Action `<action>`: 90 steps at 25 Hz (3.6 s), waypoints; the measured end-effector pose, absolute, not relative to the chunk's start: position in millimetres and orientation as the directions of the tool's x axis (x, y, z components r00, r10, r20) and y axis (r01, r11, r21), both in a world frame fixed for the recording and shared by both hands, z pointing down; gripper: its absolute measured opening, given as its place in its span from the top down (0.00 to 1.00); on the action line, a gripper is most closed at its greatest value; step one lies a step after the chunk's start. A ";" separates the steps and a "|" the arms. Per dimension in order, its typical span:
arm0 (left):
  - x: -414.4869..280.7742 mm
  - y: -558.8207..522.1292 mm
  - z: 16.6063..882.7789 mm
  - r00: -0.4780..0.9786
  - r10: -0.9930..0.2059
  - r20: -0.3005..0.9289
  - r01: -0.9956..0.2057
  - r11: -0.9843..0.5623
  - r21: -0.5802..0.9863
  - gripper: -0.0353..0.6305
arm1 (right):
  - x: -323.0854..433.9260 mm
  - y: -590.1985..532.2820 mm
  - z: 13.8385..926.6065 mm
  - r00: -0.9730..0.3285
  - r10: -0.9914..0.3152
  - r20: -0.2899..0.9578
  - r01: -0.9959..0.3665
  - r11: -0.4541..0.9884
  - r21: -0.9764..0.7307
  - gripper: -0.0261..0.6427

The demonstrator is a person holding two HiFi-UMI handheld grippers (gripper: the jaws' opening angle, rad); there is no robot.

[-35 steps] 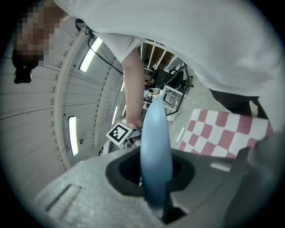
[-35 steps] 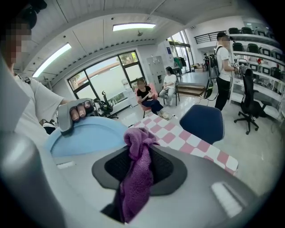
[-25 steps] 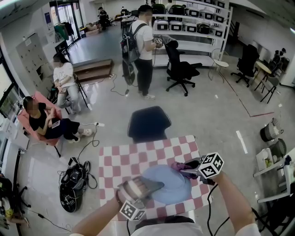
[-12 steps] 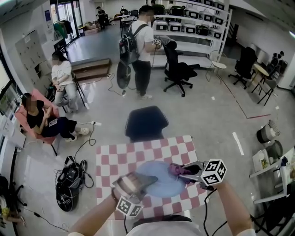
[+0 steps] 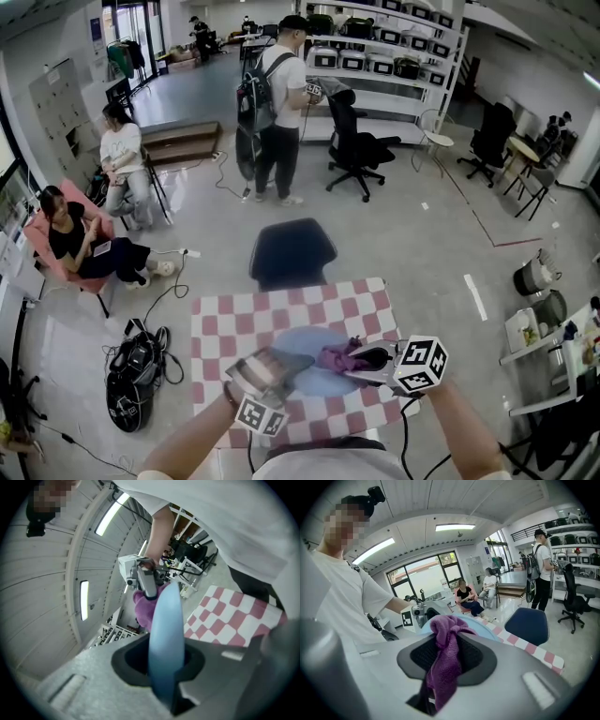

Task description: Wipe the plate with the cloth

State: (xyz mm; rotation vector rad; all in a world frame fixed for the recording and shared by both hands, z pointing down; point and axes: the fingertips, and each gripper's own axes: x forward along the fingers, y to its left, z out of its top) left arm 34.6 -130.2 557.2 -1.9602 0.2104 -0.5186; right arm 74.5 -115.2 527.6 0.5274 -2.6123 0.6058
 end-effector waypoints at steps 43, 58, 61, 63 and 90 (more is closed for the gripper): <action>-46.9 -143.2 642.1 0.722 -0.501 0.477 -0.202 -0.812 -0.548 0.87 | 125.4 -93.3 615.8 -0.651 -0.455 0.607 -0.718 0.628 -0.300 0.80; 4.0 -101.8 645.2 0.640 -0.550 0.537 -0.436 -0.835 -0.335 0.87 | 153.4 -50.9 634.7 -0.712 -0.393 0.582 -0.625 0.732 -0.271 0.80; 9.6 -85.8 644.9 0.626 -0.547 0.556 -0.482 -0.832 -0.277 0.87 | 162.1 -36.6 641.1 -0.721 -0.374 0.584 -0.611 0.740 -0.281 0.80; 18.1 -75.4 644.9 0.622 -0.535 0.571 -0.504 -0.832 -0.231 0.87 | 172.6 -31.1 639.9 -0.720 -0.378 0.582 -0.613 0.739 -0.279 0.80; -31.4 -26.3 631.5 0.700 -0.457 0.548 -0.656 -0.715 0.241 0.87 | 126.6 -3.9 627.6 -0.718 -0.429 0.548 -0.624 0.745 -0.235 0.80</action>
